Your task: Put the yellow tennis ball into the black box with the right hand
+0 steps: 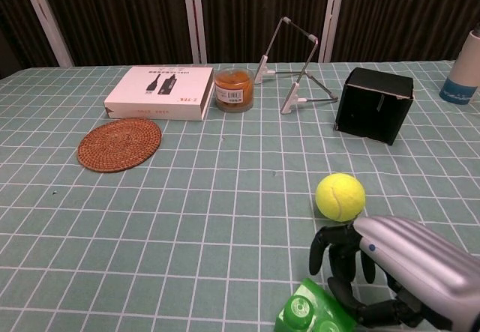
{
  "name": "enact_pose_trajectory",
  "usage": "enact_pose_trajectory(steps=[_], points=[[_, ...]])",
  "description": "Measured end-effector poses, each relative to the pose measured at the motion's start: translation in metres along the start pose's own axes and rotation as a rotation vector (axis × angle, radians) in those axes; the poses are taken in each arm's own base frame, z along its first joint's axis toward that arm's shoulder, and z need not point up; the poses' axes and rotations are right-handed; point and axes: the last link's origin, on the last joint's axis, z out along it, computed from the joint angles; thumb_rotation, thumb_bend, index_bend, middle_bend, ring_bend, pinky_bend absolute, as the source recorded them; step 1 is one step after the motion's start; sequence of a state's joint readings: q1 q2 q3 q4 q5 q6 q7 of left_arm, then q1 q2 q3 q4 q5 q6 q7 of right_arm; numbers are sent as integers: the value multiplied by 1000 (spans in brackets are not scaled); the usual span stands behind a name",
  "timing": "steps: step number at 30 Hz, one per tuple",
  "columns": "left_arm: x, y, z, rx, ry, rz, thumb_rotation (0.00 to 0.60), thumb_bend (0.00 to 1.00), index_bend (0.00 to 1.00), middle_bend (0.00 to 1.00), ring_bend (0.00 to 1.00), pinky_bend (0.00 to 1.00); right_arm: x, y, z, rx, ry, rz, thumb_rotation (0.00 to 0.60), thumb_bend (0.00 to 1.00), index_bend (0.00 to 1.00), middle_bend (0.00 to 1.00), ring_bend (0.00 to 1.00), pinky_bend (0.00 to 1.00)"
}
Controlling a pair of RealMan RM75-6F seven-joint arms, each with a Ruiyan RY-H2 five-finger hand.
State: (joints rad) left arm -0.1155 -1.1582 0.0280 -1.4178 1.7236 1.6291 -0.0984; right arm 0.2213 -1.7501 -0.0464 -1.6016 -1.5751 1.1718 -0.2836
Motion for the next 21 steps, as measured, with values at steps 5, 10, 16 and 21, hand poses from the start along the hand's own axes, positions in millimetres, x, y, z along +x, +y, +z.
enact_pose_trajectory(steps=[5,10,16,21], points=[[1,-1,1,6,2,0,600,121,0,10,38,59,-1,-2,11,0,8,13,600,568,317,639,483,548],[1,-2,2,-4,16,-4,600,121,0,11,38,59,-1,-2,17,0,12,42,600,568,283,571,435,513],[0,-5,3,11,19,-4,600,121,0,11,38,59,0,0,24,-8,12,102,600,568,124,468,378,417],[1,-7,3,21,21,-4,600,121,0,10,38,58,0,7,30,-17,25,134,600,568,101,382,299,341]])
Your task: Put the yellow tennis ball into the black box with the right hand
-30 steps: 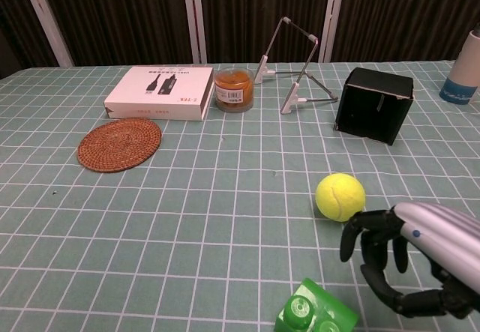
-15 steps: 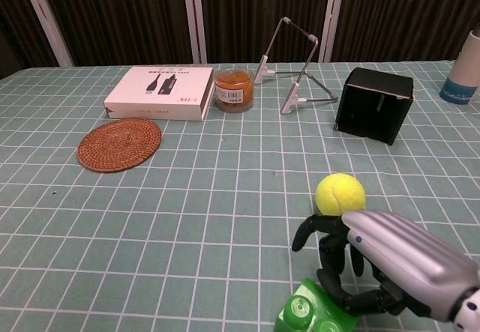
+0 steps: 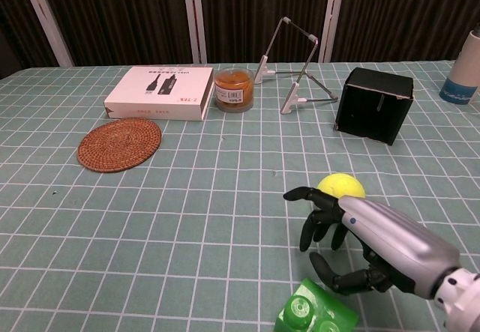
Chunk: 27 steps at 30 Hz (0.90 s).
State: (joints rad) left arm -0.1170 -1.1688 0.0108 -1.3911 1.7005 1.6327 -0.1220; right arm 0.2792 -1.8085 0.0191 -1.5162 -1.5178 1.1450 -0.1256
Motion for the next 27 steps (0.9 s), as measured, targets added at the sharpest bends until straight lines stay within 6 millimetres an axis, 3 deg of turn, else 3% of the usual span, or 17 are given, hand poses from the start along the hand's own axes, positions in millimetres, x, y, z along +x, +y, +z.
enact_pose_trajectory(steps=[14,19,27], points=[[-1,-2,-1,25,-1,8,600,121,0,10,38,59,7,18,9,-2,-16,-6,600,568,5,300,217,241],[-2,-3,0,32,-7,9,600,121,0,10,38,59,13,22,13,-9,-21,4,600,569,0,232,180,221],[-5,-3,3,38,-32,3,600,121,0,11,38,59,25,30,21,-25,-24,39,600,569,0,212,169,217]])
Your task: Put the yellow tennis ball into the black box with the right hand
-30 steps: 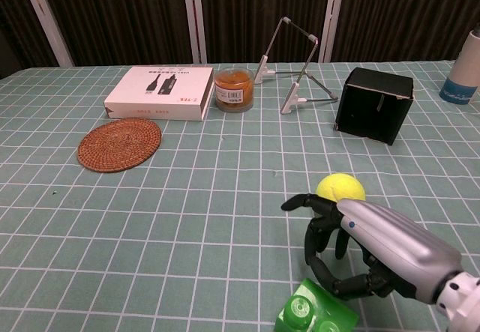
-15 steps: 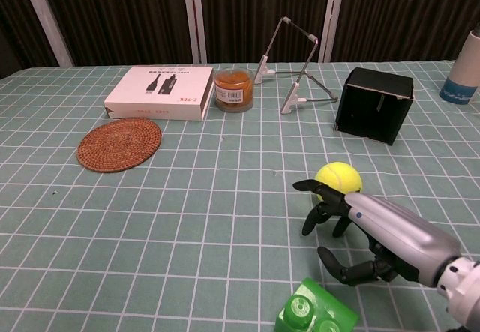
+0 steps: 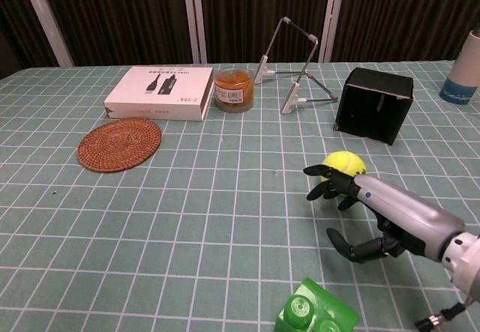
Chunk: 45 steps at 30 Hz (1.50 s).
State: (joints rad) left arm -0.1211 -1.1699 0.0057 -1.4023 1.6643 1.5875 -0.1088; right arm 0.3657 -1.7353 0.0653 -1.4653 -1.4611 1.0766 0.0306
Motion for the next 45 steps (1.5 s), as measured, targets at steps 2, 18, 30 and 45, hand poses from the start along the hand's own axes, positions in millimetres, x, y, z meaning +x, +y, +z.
enact_pose_trajectory(steps=[2,18,30,45], points=[[0,0,1,1,2,1,600,121,0,11,38,59,3,2,2,-3,2,5,600,568,0,203,161,209],[-4,-1,5,20,-12,7,600,121,0,11,38,59,17,12,16,-19,-10,104,600,568,0,150,126,170],[-6,-3,7,30,-16,8,600,121,0,11,38,59,18,6,26,2,-75,246,600,569,0,148,122,170],[-10,-8,12,60,-34,15,600,121,0,11,38,59,42,14,46,10,-72,283,600,568,0,142,111,163]])
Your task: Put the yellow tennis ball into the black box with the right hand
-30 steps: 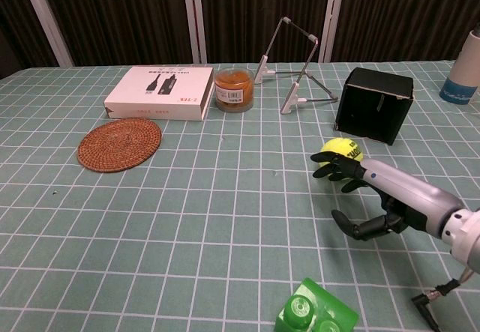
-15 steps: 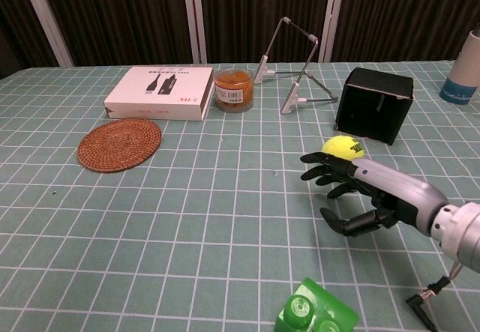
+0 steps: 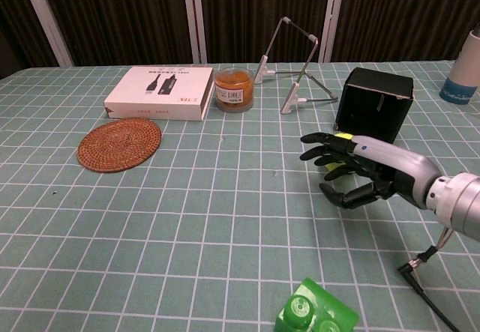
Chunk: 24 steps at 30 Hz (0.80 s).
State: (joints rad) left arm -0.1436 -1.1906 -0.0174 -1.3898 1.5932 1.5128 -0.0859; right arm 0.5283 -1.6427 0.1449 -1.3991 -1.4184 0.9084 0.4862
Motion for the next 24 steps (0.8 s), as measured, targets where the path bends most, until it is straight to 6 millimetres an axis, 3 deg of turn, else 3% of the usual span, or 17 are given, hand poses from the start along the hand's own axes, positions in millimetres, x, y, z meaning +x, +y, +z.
enact_pose_trajectory(steps=[24], points=[[-8,0,10,17,-27,12,600,121,0,12,38,59,37,32,11,-83,43,-106,600,568,0,142,91,153]])
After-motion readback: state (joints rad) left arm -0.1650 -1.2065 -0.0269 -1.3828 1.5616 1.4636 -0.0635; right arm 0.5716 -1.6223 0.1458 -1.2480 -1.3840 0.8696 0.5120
